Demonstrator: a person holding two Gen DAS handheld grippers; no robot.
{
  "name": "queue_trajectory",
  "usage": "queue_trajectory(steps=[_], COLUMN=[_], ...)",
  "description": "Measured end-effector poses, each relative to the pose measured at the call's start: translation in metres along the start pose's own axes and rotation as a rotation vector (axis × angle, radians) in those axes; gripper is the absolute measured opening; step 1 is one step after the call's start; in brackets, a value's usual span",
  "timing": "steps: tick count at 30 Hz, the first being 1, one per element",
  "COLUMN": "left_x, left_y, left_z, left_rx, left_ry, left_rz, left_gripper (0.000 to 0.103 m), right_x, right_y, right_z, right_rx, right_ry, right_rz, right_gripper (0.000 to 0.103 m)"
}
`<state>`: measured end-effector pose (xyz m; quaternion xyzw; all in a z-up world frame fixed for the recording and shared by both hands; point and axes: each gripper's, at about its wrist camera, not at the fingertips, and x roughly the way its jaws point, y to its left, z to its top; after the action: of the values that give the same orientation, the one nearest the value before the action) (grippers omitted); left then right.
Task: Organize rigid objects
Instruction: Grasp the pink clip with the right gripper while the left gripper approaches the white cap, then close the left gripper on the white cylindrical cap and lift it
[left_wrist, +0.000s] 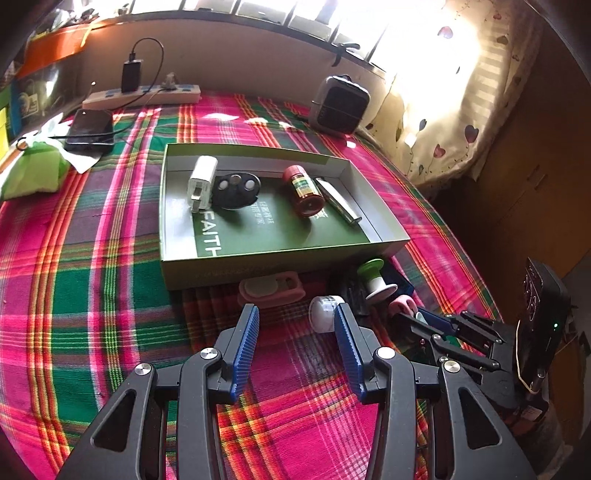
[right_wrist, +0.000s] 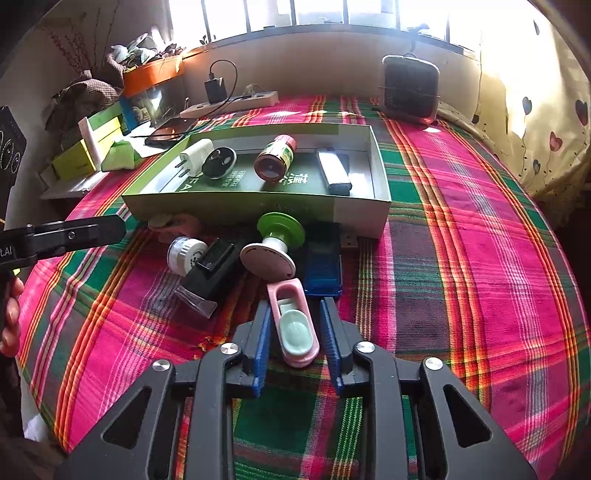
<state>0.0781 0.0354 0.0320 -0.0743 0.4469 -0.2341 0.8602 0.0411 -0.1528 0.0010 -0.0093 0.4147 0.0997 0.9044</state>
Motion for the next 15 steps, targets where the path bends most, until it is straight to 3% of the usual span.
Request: queue_trajectory(steps=[15], left_x=[0.035], left_y=[-0.021], left_z=[0.003], left_rx=[0.071], left_ry=[0.059], left_rz=[0.011], left_gripper=[0.042], right_x=[-0.020], right_y=[-0.023], right_z=[-0.018], right_rx=[0.064], right_ry=[-0.003], right_rz=[-0.030], right_gripper=[0.019])
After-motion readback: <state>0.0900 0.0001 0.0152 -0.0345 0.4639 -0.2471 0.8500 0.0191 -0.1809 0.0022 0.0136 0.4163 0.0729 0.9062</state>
